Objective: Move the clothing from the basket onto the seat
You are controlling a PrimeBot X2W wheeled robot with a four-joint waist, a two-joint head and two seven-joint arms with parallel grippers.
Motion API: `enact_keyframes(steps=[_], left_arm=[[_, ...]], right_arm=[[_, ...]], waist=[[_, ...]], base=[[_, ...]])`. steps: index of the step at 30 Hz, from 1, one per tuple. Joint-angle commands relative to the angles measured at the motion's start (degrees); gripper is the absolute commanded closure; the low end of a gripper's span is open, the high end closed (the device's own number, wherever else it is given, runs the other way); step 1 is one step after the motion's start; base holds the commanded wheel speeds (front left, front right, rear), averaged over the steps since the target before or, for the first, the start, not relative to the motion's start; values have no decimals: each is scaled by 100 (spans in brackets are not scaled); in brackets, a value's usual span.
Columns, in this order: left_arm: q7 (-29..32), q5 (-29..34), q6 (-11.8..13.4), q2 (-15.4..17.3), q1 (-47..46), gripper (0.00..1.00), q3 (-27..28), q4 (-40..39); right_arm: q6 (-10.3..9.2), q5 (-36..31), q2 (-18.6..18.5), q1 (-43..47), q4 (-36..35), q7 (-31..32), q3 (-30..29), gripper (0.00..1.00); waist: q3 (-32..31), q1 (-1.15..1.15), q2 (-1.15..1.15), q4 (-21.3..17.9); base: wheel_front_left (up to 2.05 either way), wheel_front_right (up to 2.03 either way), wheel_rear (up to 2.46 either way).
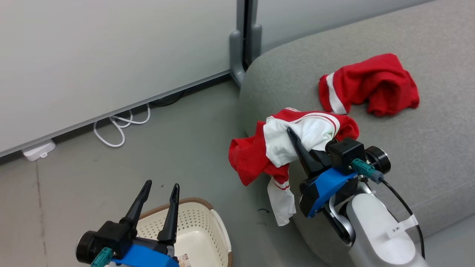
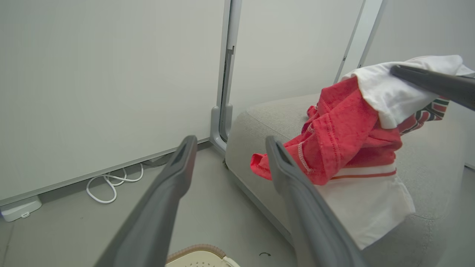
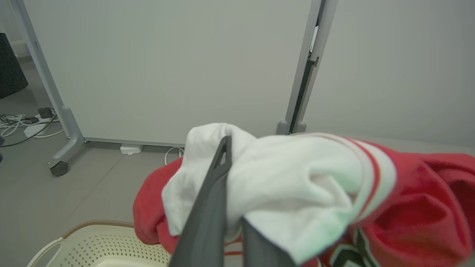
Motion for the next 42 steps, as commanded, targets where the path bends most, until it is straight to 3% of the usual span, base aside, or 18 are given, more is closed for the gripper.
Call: enact_keyframes(steps=[1, 11, 20, 29, 34, 39, 42], left_arm=[[-15, -10, -36, 36, -90, 0, -15, 8], [-14, -27, -25, 140, -188, 0, -116, 31], [-15, -17, -26, 142, -257, 0, -176, 55], [-15, -53, -26, 186, -359, 0, -260, 27], [-15, -24, -26, 269, -533, 0, -377, -37], [-15, -41, -26, 415, -823, 0, -542, -156], [-15, 20, -26, 541, -1142, 0, -706, -361]], right_arm=[[3, 34, -7, 64, -39, -22, -24, 100], [3, 116, -5, 164, -138, -60, -51, 100], [3, 187, -4, 211, -205, -70, -123, 100], [3, 335, -4, -309, -232, 65, -387, 100], [3, 375, -31, -1130, -135, 154, -946, 100], [3, 536, -411, -2171, 71, 255, -1596, 100], [3, 679, -847, -2910, 307, 317, -2253, 100]], waist=[[40, 0, 0, -255], [128, 0, 0, -957], [202, 0, 0, -1111], [414, 0, 0, -871], [803, 0, 0, -622], [1343, 0, 0, -284], [1919, 0, 0, 29]], base=[[0, 0, 0], [0, 0, 0], [0, 0, 0], [0, 0, 0], [0, 0, 0], [0, 0, 0], [0, 0, 0]])
